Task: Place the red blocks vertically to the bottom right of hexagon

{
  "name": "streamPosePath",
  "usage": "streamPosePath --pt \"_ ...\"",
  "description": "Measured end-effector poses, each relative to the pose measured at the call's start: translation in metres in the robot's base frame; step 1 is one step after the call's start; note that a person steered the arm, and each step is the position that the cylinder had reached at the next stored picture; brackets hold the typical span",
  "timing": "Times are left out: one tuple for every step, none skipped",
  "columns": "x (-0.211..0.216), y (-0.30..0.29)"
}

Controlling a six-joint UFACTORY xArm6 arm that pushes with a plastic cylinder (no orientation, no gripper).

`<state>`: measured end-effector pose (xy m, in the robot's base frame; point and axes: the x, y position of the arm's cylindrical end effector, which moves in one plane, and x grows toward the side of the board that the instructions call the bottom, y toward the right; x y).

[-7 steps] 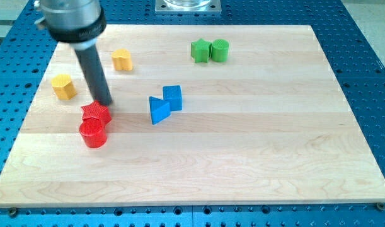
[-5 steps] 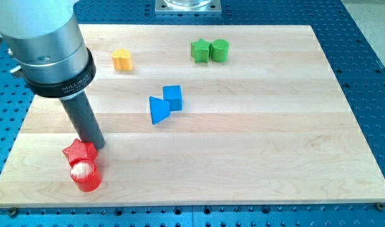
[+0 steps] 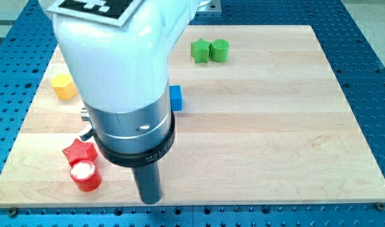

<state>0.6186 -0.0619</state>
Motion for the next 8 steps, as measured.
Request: streamPosePath --pt "0.0 -0.008" --pt "0.0 -0.045" --pt "-0.001 -0.086" --pt "-0.001 -0.102" --pt "-0.001 -0.102" --pt "-0.034 -0.102" --pt "-0.095 -0.106" --pt "-0.143 -0.106"
